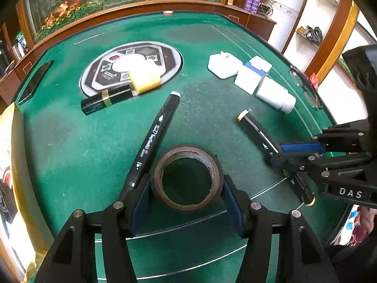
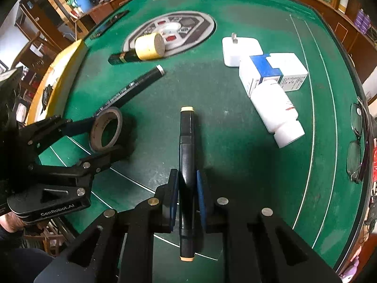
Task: Organize rigid objects
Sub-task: 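Grasp clear tape roll with left tool while right tool grasps black marker, then carry tape roll and black marker toward the tray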
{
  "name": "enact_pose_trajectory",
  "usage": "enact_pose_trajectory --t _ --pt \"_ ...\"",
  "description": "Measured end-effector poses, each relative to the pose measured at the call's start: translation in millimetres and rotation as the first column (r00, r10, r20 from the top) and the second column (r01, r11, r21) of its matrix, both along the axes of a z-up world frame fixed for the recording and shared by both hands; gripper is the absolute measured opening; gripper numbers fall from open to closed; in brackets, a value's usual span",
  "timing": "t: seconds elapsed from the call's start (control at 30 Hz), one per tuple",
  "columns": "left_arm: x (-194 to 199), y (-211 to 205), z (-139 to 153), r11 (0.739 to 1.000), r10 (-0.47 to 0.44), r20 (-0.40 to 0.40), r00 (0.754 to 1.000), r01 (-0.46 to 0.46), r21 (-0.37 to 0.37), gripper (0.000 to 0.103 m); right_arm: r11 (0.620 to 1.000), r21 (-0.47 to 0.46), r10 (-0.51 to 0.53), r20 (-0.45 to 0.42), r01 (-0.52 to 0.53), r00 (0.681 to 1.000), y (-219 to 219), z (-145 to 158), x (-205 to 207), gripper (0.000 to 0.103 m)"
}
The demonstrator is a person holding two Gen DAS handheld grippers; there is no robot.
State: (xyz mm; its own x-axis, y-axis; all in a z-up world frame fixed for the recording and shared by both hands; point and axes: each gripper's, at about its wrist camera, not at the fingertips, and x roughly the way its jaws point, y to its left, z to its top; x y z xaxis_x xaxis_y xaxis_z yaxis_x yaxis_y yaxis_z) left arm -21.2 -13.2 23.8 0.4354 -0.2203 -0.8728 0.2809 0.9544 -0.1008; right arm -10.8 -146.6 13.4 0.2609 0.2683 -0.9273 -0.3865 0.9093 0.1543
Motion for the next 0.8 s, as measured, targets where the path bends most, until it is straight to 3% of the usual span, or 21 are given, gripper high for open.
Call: enact_pose_trajectory --t 0.33,0.8 --pt "-11 12 24 0.999 0.027 0.053 0.998 -0.025 -0.036 0.062 0.998 0.067 -0.002 0.002 0.002 1.0 2 7 -1 0.014" --pt "-29 81 53 0.975 0.2 0.116 0.973 -0.186 -0.119 0.062 0.989 0.107 0.1 0.017 -0.101 0.995 52 26 1 0.015"
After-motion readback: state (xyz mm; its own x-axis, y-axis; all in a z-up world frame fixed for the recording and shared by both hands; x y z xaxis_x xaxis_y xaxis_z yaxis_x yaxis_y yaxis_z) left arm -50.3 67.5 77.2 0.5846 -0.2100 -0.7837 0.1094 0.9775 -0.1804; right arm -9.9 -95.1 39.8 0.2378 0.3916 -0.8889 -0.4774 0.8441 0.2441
